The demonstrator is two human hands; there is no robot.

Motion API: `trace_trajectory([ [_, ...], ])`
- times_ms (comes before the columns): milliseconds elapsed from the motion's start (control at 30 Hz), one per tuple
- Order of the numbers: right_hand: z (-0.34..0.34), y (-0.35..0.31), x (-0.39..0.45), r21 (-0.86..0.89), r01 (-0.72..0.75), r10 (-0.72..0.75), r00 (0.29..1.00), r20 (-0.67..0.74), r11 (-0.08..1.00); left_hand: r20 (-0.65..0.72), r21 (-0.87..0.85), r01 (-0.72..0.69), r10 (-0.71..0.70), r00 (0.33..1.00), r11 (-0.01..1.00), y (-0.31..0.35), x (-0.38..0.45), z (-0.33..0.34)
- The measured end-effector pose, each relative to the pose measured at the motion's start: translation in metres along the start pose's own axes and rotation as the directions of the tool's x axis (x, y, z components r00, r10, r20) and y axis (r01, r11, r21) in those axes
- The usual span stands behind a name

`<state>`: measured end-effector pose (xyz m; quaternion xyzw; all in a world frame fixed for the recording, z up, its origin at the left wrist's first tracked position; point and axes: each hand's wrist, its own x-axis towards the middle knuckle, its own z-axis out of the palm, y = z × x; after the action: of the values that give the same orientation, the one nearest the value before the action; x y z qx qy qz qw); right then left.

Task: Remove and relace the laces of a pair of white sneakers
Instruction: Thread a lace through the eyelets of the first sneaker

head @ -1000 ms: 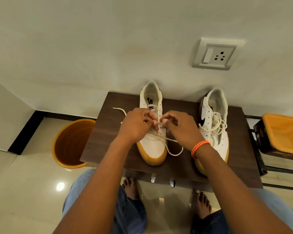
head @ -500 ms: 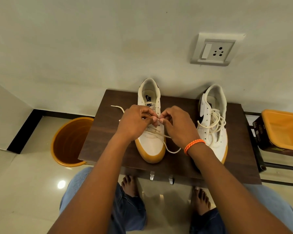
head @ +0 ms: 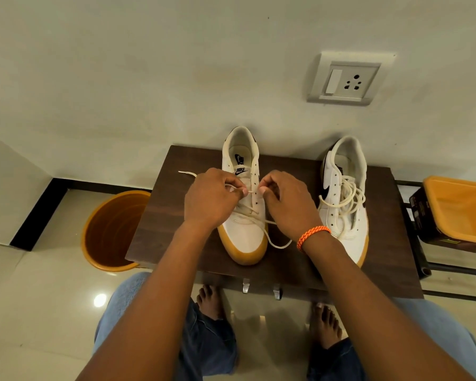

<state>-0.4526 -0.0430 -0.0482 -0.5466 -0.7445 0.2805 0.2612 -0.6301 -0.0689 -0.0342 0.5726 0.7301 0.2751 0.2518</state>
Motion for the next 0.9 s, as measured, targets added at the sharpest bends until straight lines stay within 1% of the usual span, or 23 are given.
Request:
trace_trajectory([
  [67, -0.003, 0.002, 0.002, 0.016, -0.026, 0.026, 1.000, -0.015, 1.000, -0.087, 0.165, 0.000, 0.014, 0.996, 0.986, 0.002, -0.003, -0.001],
  [100, -0.004, 0.003, 0.002, 0.010, -0.036, 0.036, 0.999, -0.015, 0.999, -0.099, 0.235, -0.004, 0.028, 0.995, 0.972, 0.003, -0.006, 0.000],
  [167, -0.004, 0.005, 0.002, -0.009, -0.054, 0.054, 0.999, 0.008, 0.999, -0.063, 0.297, -0.011, 0.032, 0.997, 0.955, 0.005, -0.009, 0.004],
  [200, -0.003, 0.005, 0.001, -0.014, -0.068, 0.068, 0.997, 0.032, 0.998, -0.035, 0.285, -0.007, 0.017, 0.999, 0.958, 0.006, -0.010, 0.006],
  [267, -0.001, 0.006, 0.000, 0.002, -0.110, 0.109, 0.990, 0.085, 0.994, 0.010, 0.203, 0.036, -0.038, 0.999, 0.979, 0.006, -0.010, 0.012],
  [367, 0.000, 0.007, 0.001, 0.094, -0.186, 0.172, 0.975, 0.138, 0.978, 0.025, 0.047, 0.116, -0.117, 0.993, 0.992, 0.001, -0.006, 0.020],
  [433, -0.002, 0.007, 0.001, 0.128, -0.212, 0.190, 0.968, 0.166, 0.969, 0.038, -0.075, 0.153, -0.150, 0.988, 0.985, -0.004, -0.004, 0.024],
  [533, -0.006, 0.007, 0.000, 0.125, -0.225, 0.197, 0.959, 0.206, 0.966, 0.087, -0.229, 0.201, -0.186, 0.979, 0.952, -0.008, -0.003, 0.030],
  [633, -0.007, 0.007, -0.002, 0.127, -0.226, 0.195, 0.956, 0.217, 0.966, 0.128, -0.307, 0.246, -0.216, 0.968, 0.919, -0.008, -0.004, 0.034],
  [767, -0.006, 0.007, -0.004, 0.133, -0.211, 0.186, 0.966, 0.179, 0.968, 0.181, -0.440, 0.313, -0.258, 0.949, 0.842, -0.006, -0.006, 0.034],
  [900, -0.005, 0.007, -0.006, 0.132, -0.204, 0.184, 0.972, 0.148, 0.970, 0.211, -0.477, 0.348, -0.279, 0.937, 0.807, -0.004, -0.006, 0.033],
])
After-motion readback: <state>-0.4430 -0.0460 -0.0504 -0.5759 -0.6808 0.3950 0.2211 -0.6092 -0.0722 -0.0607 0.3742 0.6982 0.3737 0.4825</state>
